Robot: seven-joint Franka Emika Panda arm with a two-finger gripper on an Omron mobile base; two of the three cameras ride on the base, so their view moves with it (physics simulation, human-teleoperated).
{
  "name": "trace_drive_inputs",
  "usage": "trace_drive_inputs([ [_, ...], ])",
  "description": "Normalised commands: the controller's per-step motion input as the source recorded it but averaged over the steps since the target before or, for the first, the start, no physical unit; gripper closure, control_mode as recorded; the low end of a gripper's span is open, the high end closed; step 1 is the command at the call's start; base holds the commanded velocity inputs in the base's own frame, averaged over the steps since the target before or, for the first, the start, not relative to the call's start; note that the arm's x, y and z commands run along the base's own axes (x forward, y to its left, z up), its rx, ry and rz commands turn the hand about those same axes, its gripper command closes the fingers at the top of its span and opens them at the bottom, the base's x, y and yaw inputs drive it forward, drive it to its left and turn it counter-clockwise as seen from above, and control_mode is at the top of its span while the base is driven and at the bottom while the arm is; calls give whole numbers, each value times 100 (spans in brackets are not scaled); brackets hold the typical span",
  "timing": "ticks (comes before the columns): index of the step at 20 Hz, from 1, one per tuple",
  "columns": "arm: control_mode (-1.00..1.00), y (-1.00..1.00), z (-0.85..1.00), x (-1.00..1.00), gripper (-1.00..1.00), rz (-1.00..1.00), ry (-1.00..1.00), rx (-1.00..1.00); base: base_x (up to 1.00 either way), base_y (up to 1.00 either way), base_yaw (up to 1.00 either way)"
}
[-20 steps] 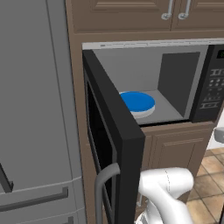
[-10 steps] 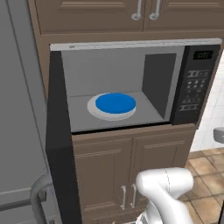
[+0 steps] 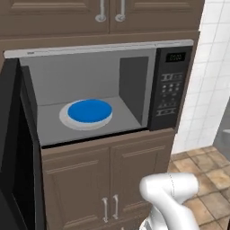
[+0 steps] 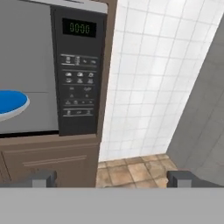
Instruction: Pick the potato from the counter and place it in the microwave. Then turn on the microwave.
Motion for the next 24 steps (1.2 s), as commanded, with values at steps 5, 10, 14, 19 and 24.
trace_drive_inputs([
  [5,100,0,0,0,-100,0,0,0,13,-10,-43],
  [10,100,0,0,0,-100,0,0,0,28,-1,-47],
  [14,100,0,0,0,-100,0,0,0,38,-6,-49],
  [19,100,0,0,0,-100,0,0,0,39,-31,-46],
  [24,100,0,0,0,-100,0,0,0,42,-53,-41],
])
